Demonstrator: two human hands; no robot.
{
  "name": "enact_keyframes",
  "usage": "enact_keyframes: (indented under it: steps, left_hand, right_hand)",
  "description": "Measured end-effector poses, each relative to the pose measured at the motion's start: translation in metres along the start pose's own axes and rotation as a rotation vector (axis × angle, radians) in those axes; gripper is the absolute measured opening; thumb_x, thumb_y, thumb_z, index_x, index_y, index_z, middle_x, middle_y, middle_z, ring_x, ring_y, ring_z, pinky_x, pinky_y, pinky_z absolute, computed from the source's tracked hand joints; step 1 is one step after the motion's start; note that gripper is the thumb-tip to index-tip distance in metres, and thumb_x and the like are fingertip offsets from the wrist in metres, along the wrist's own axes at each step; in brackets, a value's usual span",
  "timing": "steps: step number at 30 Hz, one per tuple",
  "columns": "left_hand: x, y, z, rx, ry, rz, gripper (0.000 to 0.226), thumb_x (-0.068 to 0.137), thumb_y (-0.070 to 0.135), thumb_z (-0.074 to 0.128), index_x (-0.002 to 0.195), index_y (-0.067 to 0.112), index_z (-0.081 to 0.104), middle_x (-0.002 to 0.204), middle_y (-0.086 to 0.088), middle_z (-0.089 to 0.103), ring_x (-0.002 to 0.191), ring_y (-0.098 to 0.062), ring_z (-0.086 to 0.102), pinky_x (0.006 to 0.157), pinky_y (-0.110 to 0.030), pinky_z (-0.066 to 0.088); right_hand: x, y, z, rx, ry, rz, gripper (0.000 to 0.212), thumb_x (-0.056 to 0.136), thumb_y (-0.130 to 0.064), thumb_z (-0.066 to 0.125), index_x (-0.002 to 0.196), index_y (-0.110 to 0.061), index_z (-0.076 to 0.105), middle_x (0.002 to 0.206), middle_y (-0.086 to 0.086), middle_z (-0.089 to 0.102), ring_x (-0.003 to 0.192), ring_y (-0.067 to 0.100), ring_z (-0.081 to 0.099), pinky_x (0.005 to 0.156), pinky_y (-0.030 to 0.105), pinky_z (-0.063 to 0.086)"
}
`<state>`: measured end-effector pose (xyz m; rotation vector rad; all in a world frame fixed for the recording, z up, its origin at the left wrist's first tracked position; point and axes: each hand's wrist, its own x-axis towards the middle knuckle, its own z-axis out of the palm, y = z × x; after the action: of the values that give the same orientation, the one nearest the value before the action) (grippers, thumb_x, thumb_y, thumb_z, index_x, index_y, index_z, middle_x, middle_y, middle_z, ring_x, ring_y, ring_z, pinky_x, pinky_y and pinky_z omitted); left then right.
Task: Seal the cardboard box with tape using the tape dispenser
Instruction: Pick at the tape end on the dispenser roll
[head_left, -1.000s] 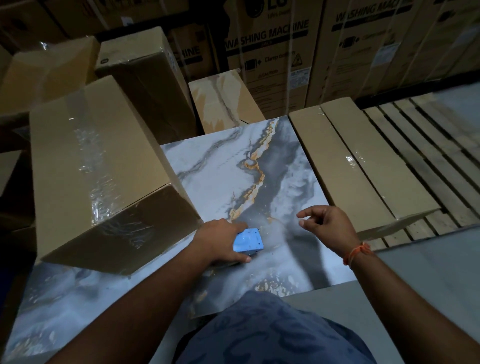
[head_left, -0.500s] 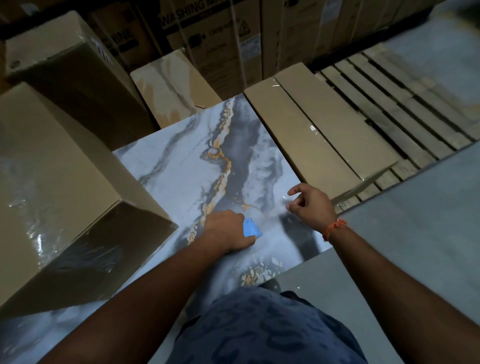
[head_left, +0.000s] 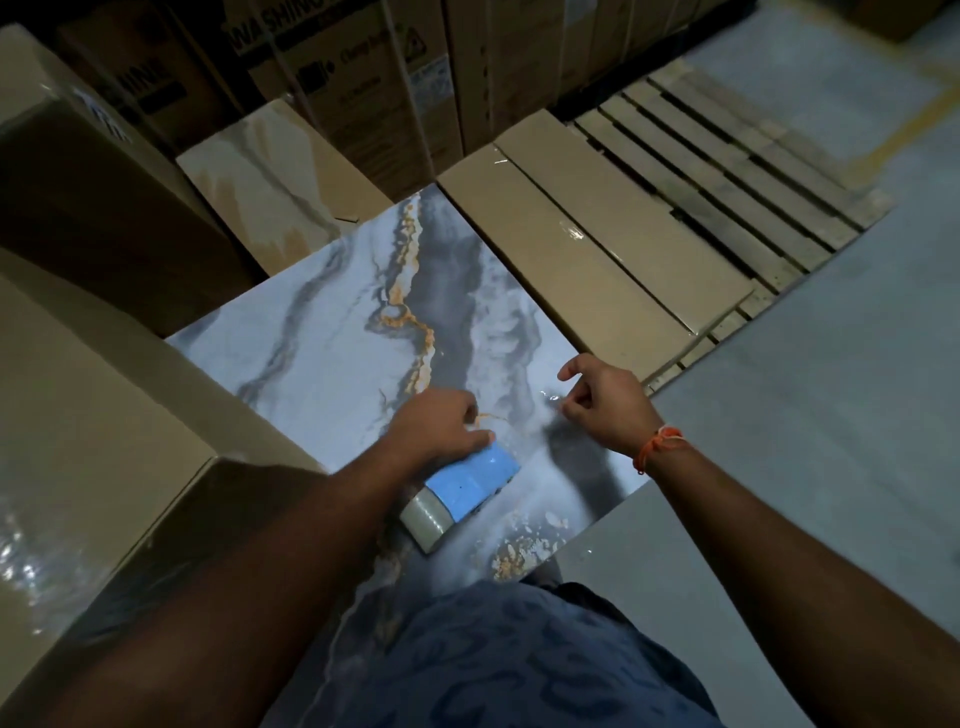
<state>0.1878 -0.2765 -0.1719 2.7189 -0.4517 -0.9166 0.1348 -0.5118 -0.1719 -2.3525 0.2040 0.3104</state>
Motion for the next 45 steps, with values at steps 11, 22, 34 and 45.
enact_keyframes:
  steps: [11, 22, 34, 45]
  left_hand:
    - [0.034, 0.008, 0.024, -0.929, -0.143, 0.269, 0.026, 0.084, 0.008, 0.08, 0.109, 0.009, 0.073, 0.095, -0.01, 0.072, 0.092, -0.014, 0.069, 0.094, -0.032, 0.057]
    - [0.043, 0.012, 0.03, -0.957, -0.115, 0.3, 0.003, 0.09, 0.012, 0.076, 0.09, 0.013, 0.073, 0.082, -0.006, 0.071, 0.076, -0.011, 0.065, 0.07, -0.021, 0.052]
    - [0.038, 0.01, 0.027, -0.912, -0.094, 0.335, 0.007, 0.093, 0.016, 0.072, 0.094, 0.009, 0.072, 0.088, -0.004, 0.076, 0.08, -0.006, 0.068, 0.072, -0.019, 0.05]
    - [0.029, 0.003, 0.028, -0.874, 0.073, 0.279, 0.034, 0.086, 0.015, 0.079, 0.115, 0.027, 0.065, 0.098, -0.001, 0.076, 0.089, -0.014, 0.074, 0.09, -0.037, 0.061]
  right_hand:
    - [-0.006, -0.013, 0.004, -0.007, 0.078, 0.01, 0.031, 0.077, -0.006, 0.067, 0.105, -0.017, 0.059, 0.072, -0.004, 0.071, 0.067, 0.014, 0.062, 0.068, 0.026, 0.045]
    - [-0.047, -0.016, 0.044, 0.362, 0.433, 0.226, 0.038, 0.078, -0.018, 0.079, 0.108, -0.02, 0.055, 0.111, -0.003, 0.062, 0.094, 0.012, 0.062, 0.078, 0.022, 0.052]
    - [-0.053, -0.03, 0.091, 0.664, 0.624, 0.361, 0.025, 0.086, -0.011, 0.071, 0.103, -0.017, 0.053, 0.084, -0.002, 0.075, 0.078, 0.005, 0.07, 0.073, 0.014, 0.051]
    - [-0.049, -0.028, 0.095, 0.646, 0.678, 0.319, 0.019, 0.084, -0.009, 0.072, 0.09, -0.015, 0.056, 0.081, 0.005, 0.069, 0.078, 0.017, 0.068, 0.069, 0.02, 0.053]
